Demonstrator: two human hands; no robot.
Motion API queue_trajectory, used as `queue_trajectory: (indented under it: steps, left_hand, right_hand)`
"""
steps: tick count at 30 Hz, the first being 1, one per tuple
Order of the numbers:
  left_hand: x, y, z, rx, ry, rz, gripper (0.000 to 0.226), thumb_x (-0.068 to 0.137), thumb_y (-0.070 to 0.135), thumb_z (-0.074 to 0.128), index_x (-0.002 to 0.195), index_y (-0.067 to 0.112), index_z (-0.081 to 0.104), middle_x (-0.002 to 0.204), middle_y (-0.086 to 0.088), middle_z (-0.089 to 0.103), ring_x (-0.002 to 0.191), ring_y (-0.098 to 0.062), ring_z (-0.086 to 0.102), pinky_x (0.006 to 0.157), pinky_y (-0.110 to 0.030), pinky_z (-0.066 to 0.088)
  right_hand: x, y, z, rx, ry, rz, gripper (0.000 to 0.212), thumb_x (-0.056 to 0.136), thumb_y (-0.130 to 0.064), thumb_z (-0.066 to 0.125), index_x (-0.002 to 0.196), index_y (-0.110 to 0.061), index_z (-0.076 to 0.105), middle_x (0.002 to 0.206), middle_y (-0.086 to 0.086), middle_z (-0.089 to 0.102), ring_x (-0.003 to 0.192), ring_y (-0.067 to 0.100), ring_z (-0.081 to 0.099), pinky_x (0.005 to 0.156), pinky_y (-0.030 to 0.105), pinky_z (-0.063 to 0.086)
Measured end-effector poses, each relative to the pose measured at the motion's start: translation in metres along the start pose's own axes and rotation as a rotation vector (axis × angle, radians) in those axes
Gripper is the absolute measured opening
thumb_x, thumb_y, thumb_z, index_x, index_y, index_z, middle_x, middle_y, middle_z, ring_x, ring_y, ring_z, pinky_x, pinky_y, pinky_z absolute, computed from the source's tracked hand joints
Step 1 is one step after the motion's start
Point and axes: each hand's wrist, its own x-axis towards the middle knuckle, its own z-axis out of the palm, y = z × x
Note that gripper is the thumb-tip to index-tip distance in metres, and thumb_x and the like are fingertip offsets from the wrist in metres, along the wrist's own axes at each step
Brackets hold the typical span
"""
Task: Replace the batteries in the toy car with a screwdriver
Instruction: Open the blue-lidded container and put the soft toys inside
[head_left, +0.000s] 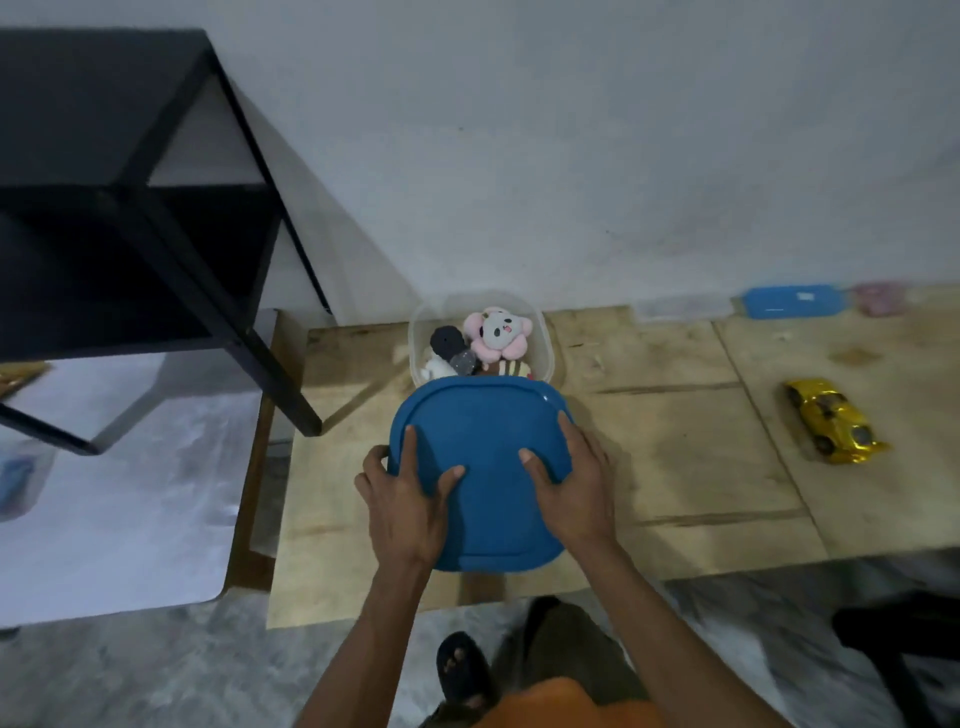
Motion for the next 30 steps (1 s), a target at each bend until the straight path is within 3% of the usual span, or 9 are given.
queue_trajectory:
  steps: [4, 9, 15, 19, 25, 30]
  left_hand:
    - [0.031, 0.033, -0.011, -0.069, 0.034, 0.073, 0.081, 0.087, 0.063, 0.061, 0.154, 0.029, 0.029, 0.150, -0.013, 0.027, 0.134, -0.030, 0.025, 0.093, -0.048, 0.047]
    - [0.069, 0.060, -0.005, -0.065, 0.008, 0.074, 0.095, 0.088, 0.067, 0.056, 0.160, 0.033, 0.003, 0.155, -0.011, 0.020, 0.130, -0.026, 0.022, 0.099, -0.051, 0.043]
    - [0.127, 0.064, 0.011, 0.070, 0.005, -0.009, 0.102, 0.087, 0.072, 0.050, 0.160, 0.022, 0.000, 0.160, -0.013, 0.019, 0.131, -0.035, 0.025, 0.104, -0.049, 0.038]
    - [0.165, 0.066, 0.025, 0.116, -0.005, -0.032, 0.104, 0.086, 0.074, 0.049, 0.160, 0.019, -0.001, 0.161, -0.014, 0.020, 0.130, -0.036, 0.031, 0.108, -0.049, 0.033]
    - [0.199, 0.063, 0.046, 0.245, -0.010, -0.040, 0.103, 0.087, 0.074, 0.046, 0.160, 0.015, 0.003, 0.157, -0.018, 0.027, 0.128, -0.036, 0.035, 0.109, -0.047, 0.032]
    - [0.198, 0.059, 0.060, 0.155, -0.032, -0.058, 0.099, 0.090, 0.069, 0.050, 0.160, 0.017, 0.003, 0.161, -0.016, 0.019, 0.137, -0.035, 0.026, 0.112, -0.050, 0.031]
  right_hand:
    - [0.033, -0.018, -0.023, -0.024, 0.004, -0.072, 0.078, 0.088, -0.050, 0.067, 0.153, -0.024, 0.034, 0.155, 0.003, 0.037, 0.141, 0.023, 0.034, 0.113, 0.034, 0.033]
    - [0.082, -0.030, -0.019, -0.030, 0.054, -0.084, 0.082, 0.090, -0.048, 0.064, 0.157, -0.021, 0.025, 0.162, 0.002, 0.027, 0.148, 0.020, 0.025, 0.119, 0.035, 0.027]
    - [0.143, -0.028, 0.019, 0.033, -0.020, -0.042, 0.082, 0.092, -0.053, 0.059, 0.157, -0.022, 0.021, 0.161, -0.001, 0.029, 0.147, 0.020, 0.029, 0.117, 0.039, 0.033]
    - [0.182, -0.026, 0.041, 0.048, -0.071, -0.019, 0.081, 0.093, -0.048, 0.060, 0.157, -0.019, 0.020, 0.159, 0.000, 0.032, 0.145, 0.021, 0.032, 0.110, 0.025, 0.027]
    - [0.218, -0.013, 0.060, 0.008, -0.128, -0.001, 0.081, 0.094, -0.051, 0.057, 0.158, -0.020, 0.018, 0.161, 0.003, 0.028, 0.146, 0.022, 0.029, 0.115, 0.033, 0.030]
    - [0.217, -0.001, 0.065, -0.052, -0.134, 0.000, 0.077, 0.098, -0.051, 0.049, 0.159, -0.019, 0.013, 0.164, 0.003, 0.020, 0.149, 0.021, 0.023, 0.120, 0.037, 0.029]
